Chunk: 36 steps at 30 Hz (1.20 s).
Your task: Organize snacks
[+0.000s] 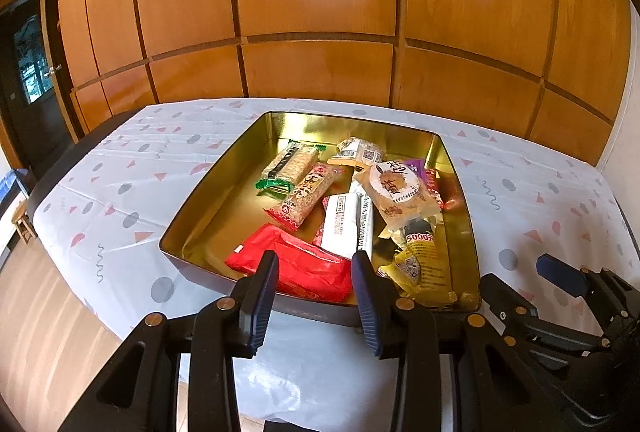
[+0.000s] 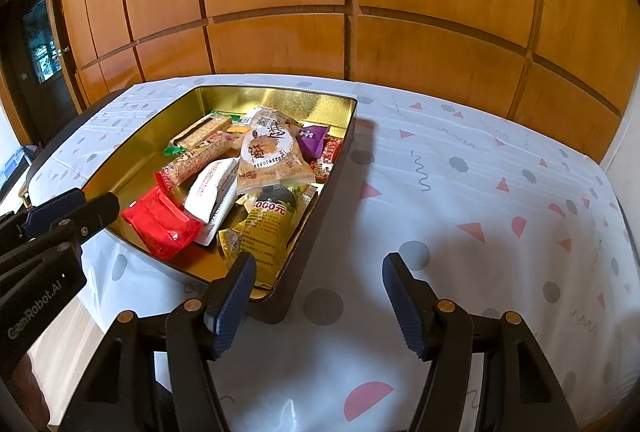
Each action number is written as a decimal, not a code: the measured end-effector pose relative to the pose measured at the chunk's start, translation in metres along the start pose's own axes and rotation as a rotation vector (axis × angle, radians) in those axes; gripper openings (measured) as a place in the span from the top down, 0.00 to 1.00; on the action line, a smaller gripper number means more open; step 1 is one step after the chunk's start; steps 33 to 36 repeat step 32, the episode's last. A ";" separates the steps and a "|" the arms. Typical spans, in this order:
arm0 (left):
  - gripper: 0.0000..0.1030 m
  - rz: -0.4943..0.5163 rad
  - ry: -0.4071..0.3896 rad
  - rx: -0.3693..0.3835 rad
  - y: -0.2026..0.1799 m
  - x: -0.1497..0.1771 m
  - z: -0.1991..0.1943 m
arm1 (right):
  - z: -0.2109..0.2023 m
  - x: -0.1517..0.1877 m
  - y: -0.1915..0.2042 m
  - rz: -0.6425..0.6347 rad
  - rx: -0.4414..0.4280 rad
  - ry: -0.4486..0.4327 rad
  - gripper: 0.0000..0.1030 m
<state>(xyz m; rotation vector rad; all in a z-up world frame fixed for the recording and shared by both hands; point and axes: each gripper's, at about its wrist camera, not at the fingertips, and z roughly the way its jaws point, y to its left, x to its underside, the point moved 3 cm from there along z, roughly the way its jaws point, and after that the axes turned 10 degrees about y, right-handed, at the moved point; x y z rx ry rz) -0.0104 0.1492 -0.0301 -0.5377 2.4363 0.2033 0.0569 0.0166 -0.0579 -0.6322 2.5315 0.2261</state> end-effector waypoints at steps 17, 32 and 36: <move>0.63 0.026 0.021 0.021 -0.009 0.002 0.006 | 0.003 0.001 -0.003 0.010 -0.004 0.004 0.34; 0.67 0.055 -0.018 0.074 -0.019 -0.002 0.004 | 0.012 -0.001 -0.019 0.058 -0.020 0.020 0.33; 0.67 0.055 -0.018 0.074 -0.019 -0.002 0.004 | 0.012 -0.001 -0.019 0.058 -0.020 0.020 0.33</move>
